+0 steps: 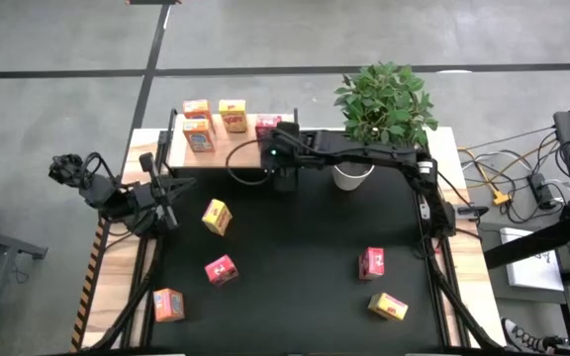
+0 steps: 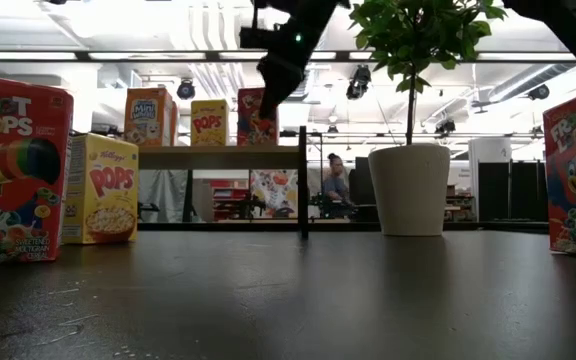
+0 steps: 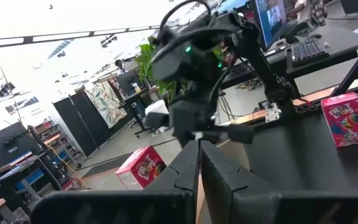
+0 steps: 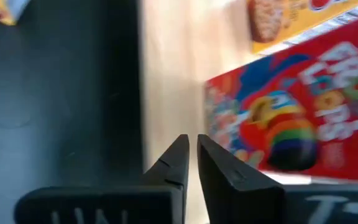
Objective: Stack cereal on shelf
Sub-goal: Put the center red cereal box on the shelf
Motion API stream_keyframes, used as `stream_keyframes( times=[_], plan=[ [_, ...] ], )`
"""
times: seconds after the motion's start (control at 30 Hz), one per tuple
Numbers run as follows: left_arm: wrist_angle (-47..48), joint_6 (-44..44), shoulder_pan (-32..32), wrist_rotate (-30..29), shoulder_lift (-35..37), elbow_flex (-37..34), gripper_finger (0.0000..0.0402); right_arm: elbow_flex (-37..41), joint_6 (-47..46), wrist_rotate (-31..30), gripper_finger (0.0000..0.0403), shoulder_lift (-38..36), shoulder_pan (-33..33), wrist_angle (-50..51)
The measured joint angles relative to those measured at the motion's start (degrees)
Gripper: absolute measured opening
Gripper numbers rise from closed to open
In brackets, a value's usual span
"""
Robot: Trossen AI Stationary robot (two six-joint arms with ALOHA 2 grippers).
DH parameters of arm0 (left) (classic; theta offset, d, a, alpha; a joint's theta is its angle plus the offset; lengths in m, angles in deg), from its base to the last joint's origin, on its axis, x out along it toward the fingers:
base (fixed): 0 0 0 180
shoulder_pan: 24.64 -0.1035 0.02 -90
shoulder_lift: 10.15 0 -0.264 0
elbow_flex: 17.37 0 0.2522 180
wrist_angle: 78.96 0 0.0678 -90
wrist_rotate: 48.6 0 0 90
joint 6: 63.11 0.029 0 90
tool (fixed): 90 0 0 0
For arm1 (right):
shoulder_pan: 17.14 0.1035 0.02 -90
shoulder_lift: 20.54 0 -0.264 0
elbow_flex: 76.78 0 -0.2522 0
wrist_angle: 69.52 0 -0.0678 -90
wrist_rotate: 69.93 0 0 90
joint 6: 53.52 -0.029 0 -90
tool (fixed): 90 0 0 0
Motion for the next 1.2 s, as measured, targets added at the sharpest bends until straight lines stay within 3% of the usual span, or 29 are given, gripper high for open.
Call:
stream_keyframes(
  times=[0.47, 0.73, 1.2],
  plan=[
    [0.46, -0.23, 0.0, 0.0, 0.0, 0.0, 0.0, 3.15, 5.15, 0.04, 0.0009, 0.13, -5.95, -9.16],
    [0.66, -0.07, 0.0, 0.0, 0.0, 0.0, 0.0, 6.7, 4.15, 0.68, 0.0009, 0.13, -5.04, -10.4],
    [1.03, 0.02, 0.0, 0.0, 0.0, 0.0, 0.0, 13.05, 4.1, -0.07, 0.0009, 0.13, -4.84, -24.64]
  ],
)
